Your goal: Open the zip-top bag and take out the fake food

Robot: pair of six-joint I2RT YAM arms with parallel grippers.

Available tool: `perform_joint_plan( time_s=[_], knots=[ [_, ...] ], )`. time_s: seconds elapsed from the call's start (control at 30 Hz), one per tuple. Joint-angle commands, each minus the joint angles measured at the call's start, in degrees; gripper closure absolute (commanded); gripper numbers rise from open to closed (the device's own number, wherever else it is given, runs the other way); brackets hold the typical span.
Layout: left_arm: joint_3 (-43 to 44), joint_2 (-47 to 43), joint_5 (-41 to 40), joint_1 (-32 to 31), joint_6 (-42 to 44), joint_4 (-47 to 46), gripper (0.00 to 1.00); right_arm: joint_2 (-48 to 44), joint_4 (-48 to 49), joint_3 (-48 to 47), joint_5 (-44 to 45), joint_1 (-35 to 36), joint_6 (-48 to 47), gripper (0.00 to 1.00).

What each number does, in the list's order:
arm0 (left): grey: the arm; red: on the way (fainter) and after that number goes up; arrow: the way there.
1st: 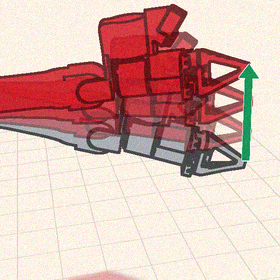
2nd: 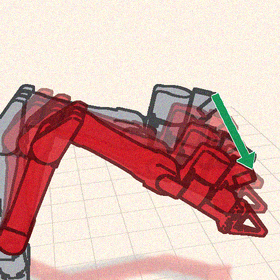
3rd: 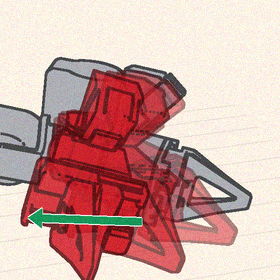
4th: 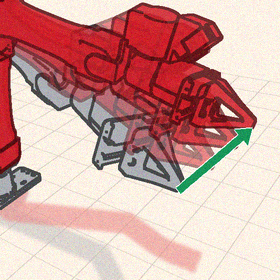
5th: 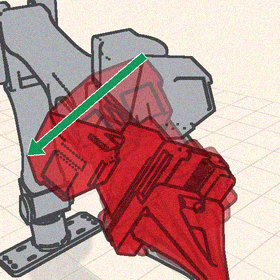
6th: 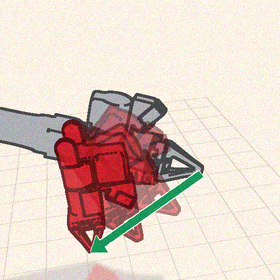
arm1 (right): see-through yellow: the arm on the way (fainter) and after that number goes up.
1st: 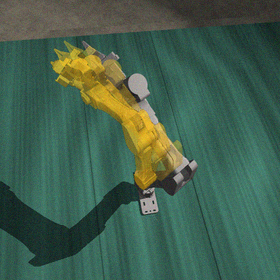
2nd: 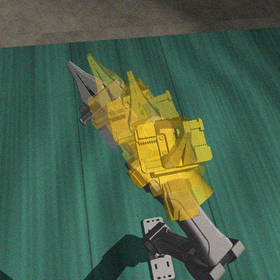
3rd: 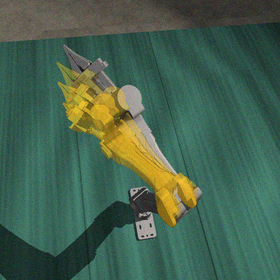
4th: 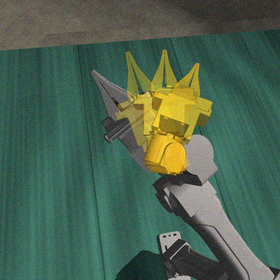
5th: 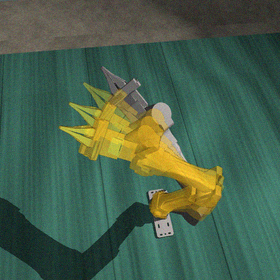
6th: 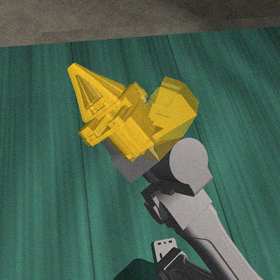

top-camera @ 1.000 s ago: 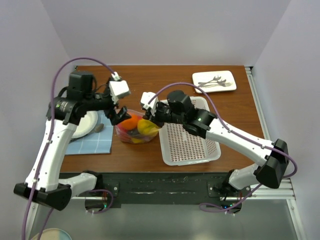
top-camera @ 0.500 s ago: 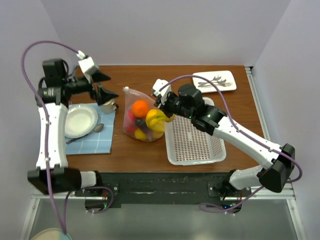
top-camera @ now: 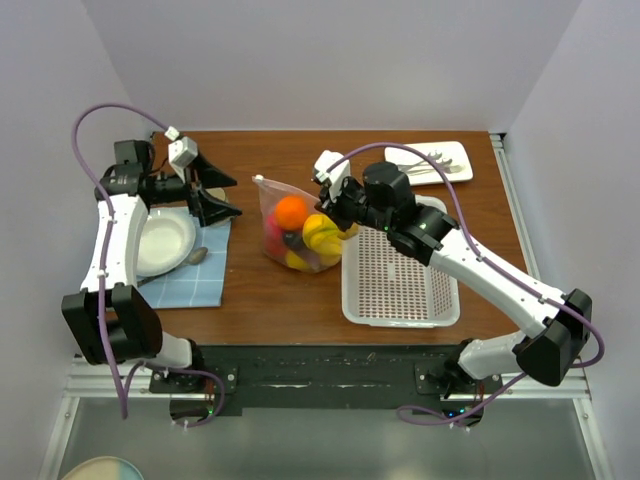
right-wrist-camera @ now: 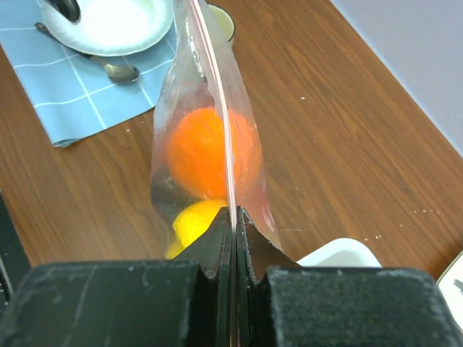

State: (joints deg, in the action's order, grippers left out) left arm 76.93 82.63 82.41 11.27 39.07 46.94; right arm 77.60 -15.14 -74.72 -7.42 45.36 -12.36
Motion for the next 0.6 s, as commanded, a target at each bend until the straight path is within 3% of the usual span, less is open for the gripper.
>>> perform_joint_plan(
  time_s=[0.0, 0.1, 0.3, 0.57],
  knots=[
    [2.0, 1.1, 15.3, -1.9, 19.0, 10.2, 0.0, -2.5, 2.0, -4.2, -2.8, 0.1, 2.0, 1.0],
    [3.4, 4.0, 15.4, -4.4, 28.5, 18.5, 0.0, -2.5, 2.0, -4.1, -2.8, 0.2, 2.3, 1.0],
    [2.0, 4.6, 15.4, -7.5, 32.4, 19.3, 0.0, -1.5, 2.4, -4.5, -3.5, 0.1, 3.1, 1.0],
    [10.0, 6.7, 15.5, -8.5, 39.2, 27.5, 0.03, -0.7, 3.8, -5.0, -5.0, 0.1, 4.5, 1.0]
  ],
)
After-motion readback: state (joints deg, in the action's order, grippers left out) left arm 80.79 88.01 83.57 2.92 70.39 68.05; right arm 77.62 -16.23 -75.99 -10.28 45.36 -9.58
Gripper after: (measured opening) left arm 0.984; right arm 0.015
